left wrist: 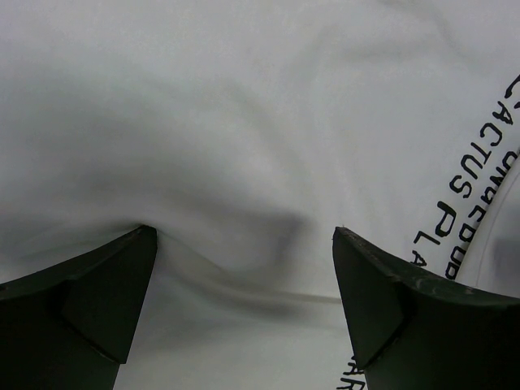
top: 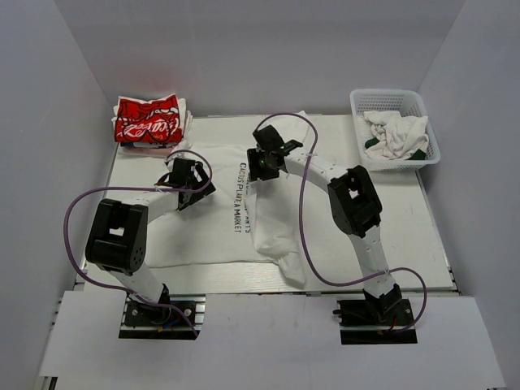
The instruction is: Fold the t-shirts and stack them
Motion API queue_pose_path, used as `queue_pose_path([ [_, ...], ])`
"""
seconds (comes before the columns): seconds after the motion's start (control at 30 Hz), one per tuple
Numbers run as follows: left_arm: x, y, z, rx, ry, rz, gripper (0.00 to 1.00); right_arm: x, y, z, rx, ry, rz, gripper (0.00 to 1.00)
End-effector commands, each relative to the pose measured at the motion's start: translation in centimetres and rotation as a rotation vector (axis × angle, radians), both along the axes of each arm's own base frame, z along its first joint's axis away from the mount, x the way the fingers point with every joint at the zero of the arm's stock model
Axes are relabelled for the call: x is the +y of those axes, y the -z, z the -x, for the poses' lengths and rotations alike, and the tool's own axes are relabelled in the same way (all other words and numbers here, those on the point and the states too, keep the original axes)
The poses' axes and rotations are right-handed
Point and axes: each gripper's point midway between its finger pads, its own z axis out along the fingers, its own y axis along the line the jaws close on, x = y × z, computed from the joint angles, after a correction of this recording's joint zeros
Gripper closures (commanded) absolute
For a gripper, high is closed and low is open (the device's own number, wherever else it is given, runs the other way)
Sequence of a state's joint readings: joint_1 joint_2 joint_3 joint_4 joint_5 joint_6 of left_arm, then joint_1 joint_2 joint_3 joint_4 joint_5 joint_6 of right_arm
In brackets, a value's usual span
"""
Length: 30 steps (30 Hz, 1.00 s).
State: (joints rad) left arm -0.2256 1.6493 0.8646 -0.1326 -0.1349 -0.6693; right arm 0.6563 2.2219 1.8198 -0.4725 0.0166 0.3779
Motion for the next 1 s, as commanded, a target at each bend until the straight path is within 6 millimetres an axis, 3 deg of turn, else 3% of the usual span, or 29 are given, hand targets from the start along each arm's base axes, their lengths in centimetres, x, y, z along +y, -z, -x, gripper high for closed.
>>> queue_pose_path([
  [0.0, -0.6, 0.1, 1.2, 0.027, 0.027, 0.029, 0.00, 1.6, -0.2, -0.9, 0.004, -0.015, -0.059, 0.46],
  [0.03, -0.5, 0.4, 1.3, 0.036, 0.026, 0.027, 0.00, 1.8, -0.6, -1.3, -0.009, -0.008, -0.062, 0.47],
  [0.1, -0.5, 0.6, 1.5, 0.045, 0.026, 0.025, 0.00, 1.5, 0.4, -1.3, 0.011, 0.000, -0.040, 0.50],
  [0.17, -0.5, 0.6, 1.5, 0.045, 0.026, 0.025, 0.00, 1.7, 0.6, -1.2, 0.018, -0.002, -0.050, 0.60],
  [0.2, -0.5, 0.6, 1.5, 0.045, 0.026, 0.025, 0.00, 1.8, 0.6, -1.0, 0.018, -0.006, -0.051, 0.76],
  [0.27, -0.5, 0.6, 1.5, 0.045, 0.026, 0.025, 0.00, 2.0, 0.3, -1.1, 0.014, -0.010, -0.072, 0.95],
  [0.3, -0.5, 0.6, 1.5, 0.045, 0.026, 0.025, 0.00, 2.3, 0.1, -1.0, 0.007, -0.019, -0.086, 1.00],
  [0.37, -0.5, 0.6, 1.5, 0.045, 0.026, 0.025, 0.00, 2.2, -0.2, -1.2, -0.005, -0.017, -0.091, 1.00],
  [0.4, -0.5, 0.6, 1.5, 0.045, 0.026, 0.025, 0.00, 2.3, -1.3, -1.3, -0.024, -0.013, -0.098, 1.00],
  [0.47, -0.5, 0.9, 1.6, 0.054, 0.026, 0.024, 0.00, 0.3, -1.4, -2.3, -0.052, 0.051, -0.041, 1.00],
  [0.5, -0.2, 1.3, 1.6, 0.063, 0.017, 0.010, 0.00, -0.8, -2.8, -2.5, -0.083, 0.084, -0.022, 1.00],
  [0.57, 0.1, 1.8, 1.9, 0.082, 0.008, -0.006, 0.00, -3.6, -2.6, -2.7, -0.078, 0.144, 0.035, 1.00],
  [0.6, 0.1, 1.8, 1.9, 0.082, 0.008, -0.006, 0.00, -6.3, -3.2, -3.1, -0.092, 0.207, 0.081, 1.00],
  [0.63, 0.1, 1.8, 1.9, 0.082, 0.008, -0.006, 0.00, -8.5, -2.1, -2.8, -0.057, 0.240, 0.121, 1.00],
  [0.67, 0.1, 1.8, 1.9, 0.082, 0.008, -0.006, 0.00, -10.3, -2.4, -2.7, -0.060, 0.270, 0.153, 1.00],
  [0.7, 0.1, 2.2, 2.0, 0.092, 0.008, -0.008, 0.00, -13.9, -1.2, -2.2, -0.017, 0.326, 0.203, 1.00],
  [0.73, 0.1, 2.2, 2.0, 0.092, 0.008, -0.008, 0.00, -15.6, -0.8, -2.0, -0.002, 0.359, 0.234, 1.00],
  [0.83, 0.5, 2.6, 2.2, 0.107, -0.003, -0.027, 0.00, -22.1, -0.8, -1.2, -0.008, 0.471, 0.350, 1.00],
  [0.97, 0.7, 2.7, 2.0, 0.106, -0.010, -0.036, 0.00, -27.7, 0.2, 0.6, 0.028, 0.550, 0.430, 1.00],
])
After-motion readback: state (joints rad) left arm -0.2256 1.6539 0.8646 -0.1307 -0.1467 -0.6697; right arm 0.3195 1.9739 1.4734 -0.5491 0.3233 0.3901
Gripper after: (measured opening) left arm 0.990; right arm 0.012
